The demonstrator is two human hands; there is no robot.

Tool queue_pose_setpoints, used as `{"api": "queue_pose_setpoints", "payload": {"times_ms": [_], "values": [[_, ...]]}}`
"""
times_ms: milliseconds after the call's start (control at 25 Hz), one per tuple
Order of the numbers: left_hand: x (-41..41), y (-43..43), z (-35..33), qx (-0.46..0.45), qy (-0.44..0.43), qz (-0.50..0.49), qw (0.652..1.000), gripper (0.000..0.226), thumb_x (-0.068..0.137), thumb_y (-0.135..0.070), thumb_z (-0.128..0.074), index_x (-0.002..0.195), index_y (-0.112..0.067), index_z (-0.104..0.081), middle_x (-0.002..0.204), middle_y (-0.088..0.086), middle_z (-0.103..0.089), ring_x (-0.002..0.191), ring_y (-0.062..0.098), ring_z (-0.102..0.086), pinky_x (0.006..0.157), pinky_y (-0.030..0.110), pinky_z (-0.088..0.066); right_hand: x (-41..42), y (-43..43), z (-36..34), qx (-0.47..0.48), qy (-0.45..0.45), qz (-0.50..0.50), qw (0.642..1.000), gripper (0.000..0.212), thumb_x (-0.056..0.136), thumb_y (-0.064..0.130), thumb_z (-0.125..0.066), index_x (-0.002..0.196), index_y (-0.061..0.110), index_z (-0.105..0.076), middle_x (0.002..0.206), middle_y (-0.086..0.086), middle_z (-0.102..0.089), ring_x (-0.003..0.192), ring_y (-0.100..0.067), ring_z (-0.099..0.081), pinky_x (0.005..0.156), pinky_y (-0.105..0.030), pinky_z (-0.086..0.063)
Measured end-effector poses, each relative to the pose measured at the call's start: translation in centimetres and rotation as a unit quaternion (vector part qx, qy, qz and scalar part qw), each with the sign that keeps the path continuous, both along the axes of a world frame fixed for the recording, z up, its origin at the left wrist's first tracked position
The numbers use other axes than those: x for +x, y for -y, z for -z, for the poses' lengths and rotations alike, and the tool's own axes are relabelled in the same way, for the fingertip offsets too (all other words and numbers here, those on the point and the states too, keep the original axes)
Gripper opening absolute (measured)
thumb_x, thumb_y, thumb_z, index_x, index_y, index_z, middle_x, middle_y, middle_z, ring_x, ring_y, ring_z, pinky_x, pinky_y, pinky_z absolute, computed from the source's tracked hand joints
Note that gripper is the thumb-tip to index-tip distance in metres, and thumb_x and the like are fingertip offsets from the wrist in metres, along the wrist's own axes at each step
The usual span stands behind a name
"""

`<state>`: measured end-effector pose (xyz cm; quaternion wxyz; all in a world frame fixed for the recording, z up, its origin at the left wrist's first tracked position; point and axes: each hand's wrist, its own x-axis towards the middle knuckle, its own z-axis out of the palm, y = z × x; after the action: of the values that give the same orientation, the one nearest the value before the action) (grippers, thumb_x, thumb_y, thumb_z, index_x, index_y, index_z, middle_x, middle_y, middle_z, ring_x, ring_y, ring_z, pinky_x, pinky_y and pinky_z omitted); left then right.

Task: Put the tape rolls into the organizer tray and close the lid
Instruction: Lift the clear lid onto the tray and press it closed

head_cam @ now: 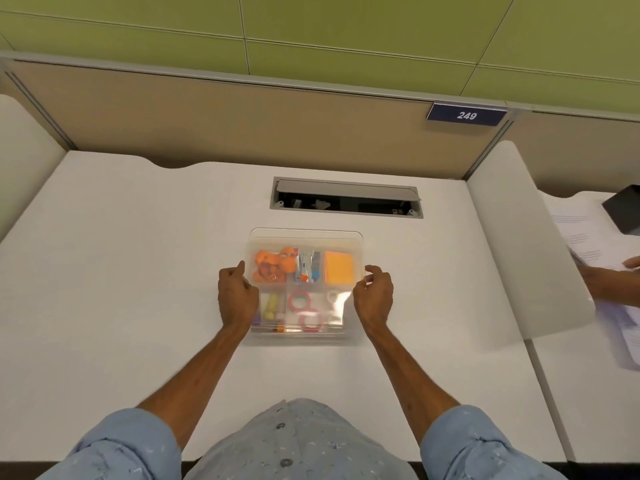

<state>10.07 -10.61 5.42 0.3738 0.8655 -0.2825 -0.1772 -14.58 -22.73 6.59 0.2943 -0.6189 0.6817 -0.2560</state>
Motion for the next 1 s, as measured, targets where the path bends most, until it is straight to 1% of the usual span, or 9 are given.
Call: {"api": "queue_pose_setpoints", "payload": {"times_ms": [80, 240, 320, 400, 480, 560, 680, 880, 1000], "values": [[-0.3, 0.0, -0.2, 0.002, -0.003, -0.017, 1.000, 0.050, 0.101, 0.007, -0.051, 0.149, -0.002, -0.059, 0.138, 0.022, -0.056, 0.123, 0.042, -0.062, 0.103, 0.049, -0.051, 0.1, 0.2, -0.1, -0.008, 0.005, -0.001, 1.000, 0.035, 0.094, 0.004, -0.063, 0.128, 0.010, -0.068, 0.108, -0.011, -0.066, 0.099, -0.027, -0.066, 0.083, -0.035, -0.052], [-0.7, -0.6, -0.2, 0.012, -0.013, -0.025, 1.000, 0.051, 0.099, 0.004, -0.052, 0.148, -0.006, -0.061, 0.138, 0.019, -0.056, 0.121, 0.041, -0.064, 0.101, 0.047, -0.051, -0.1, 0.3, 0.1, -0.025, -0.001, -0.004, 1.000, 0.034, 0.094, 0.006, -0.064, 0.126, 0.012, -0.069, 0.104, -0.009, -0.065, 0.099, -0.029, -0.065, 0.085, -0.040, -0.055], [-1.1, -1.2, -0.3, 0.014, -0.014, -0.021, 1.000, 0.052, 0.098, 0.005, -0.051, 0.147, -0.006, -0.061, 0.138, 0.019, -0.056, 0.118, 0.042, -0.065, 0.096, 0.043, -0.050, -0.2, 0.1, 0.3, -0.018, 0.007, -0.002, 1.000, 0.034, 0.094, 0.005, -0.063, 0.127, 0.013, -0.068, 0.104, -0.008, -0.063, 0.095, -0.028, -0.066, 0.081, -0.034, -0.051], [-1.4, -1.7, -0.3, 0.013, -0.017, -0.022, 1.000, 0.053, 0.097, 0.007, -0.051, 0.147, -0.006, -0.062, 0.139, 0.020, -0.056, 0.116, 0.043, -0.066, 0.095, 0.044, -0.051, -0.2, -0.3, 0.3, -0.024, 0.001, -0.001, 1.000, 0.035, 0.094, 0.004, -0.062, 0.128, 0.012, -0.068, 0.103, -0.005, -0.059, 0.092, -0.026, -0.066, 0.079, -0.031, -0.048], [-1.5, -1.9, -0.1, 0.015, -0.024, -0.021, 0.999, 0.053, 0.097, 0.007, -0.050, 0.148, -0.005, -0.061, 0.140, 0.021, -0.056, 0.116, 0.044, -0.066, 0.096, 0.046, -0.051, -0.4, -0.6, 0.4, -0.030, -0.002, -0.002, 1.000, 0.035, 0.095, 0.002, -0.061, 0.128, 0.010, -0.068, 0.101, -0.004, -0.055, 0.089, -0.025, -0.064, 0.078, -0.031, -0.046], [-1.3, -1.8, 0.0, 0.013, -0.024, -0.009, 1.000, 0.052, 0.099, 0.006, -0.051, 0.149, -0.006, -0.060, 0.141, 0.021, -0.055, 0.117, 0.044, -0.066, 0.099, 0.048, -0.052, -0.7, -0.7, 0.6, -0.020, -0.001, 0.001, 1.000, 0.035, 0.096, 0.000, -0.058, 0.129, 0.008, -0.068, 0.102, -0.007, -0.055, 0.088, -0.024, -0.061, 0.080, -0.030, -0.044], [-0.8, -1.7, 0.1, 0.020, -0.019, 0.005, 1.000, 0.052, 0.100, 0.005, -0.050, 0.150, -0.007, -0.060, 0.140, 0.020, -0.056, 0.117, 0.042, -0.066, 0.099, 0.048, -0.053, -1.0, -0.6, 1.0, -0.005, -0.001, 0.000, 1.000, 0.036, 0.098, 0.000, -0.057, 0.131, 0.007, -0.068, 0.107, -0.014, -0.060, 0.095, -0.029, -0.066, 0.083, -0.031, -0.045], [0.3, -1.6, 1.3, 0.029, -0.014, 0.026, 0.999, 0.054, 0.099, 0.009, -0.051, 0.149, -0.007, -0.060, 0.138, 0.021, -0.060, 0.122, 0.043, -0.065, 0.101, 0.050, -0.054, -0.5, -0.8, 1.6, -0.007, -0.001, -0.005, 1.000, 0.035, 0.100, 0.006, -0.059, 0.135, 0.008, -0.066, 0.115, -0.015, -0.061, 0.103, -0.030, -0.067, 0.088, -0.038, -0.053], [0.4, -1.4, 1.4, 0.026, -0.020, 0.031, 0.999, 0.055, 0.099, 0.010, -0.050, 0.150, -0.007, -0.058, 0.138, 0.021, -0.061, 0.123, 0.043, -0.065, 0.102, 0.052, -0.054, -0.7, -0.6, 2.0, 0.002, 0.015, 0.008, 1.000, 0.033, 0.103, 0.009, -0.059, 0.135, 0.012, -0.067, 0.113, -0.015, -0.063, 0.103, -0.031, -0.068, 0.091, -0.039, -0.053]]}}
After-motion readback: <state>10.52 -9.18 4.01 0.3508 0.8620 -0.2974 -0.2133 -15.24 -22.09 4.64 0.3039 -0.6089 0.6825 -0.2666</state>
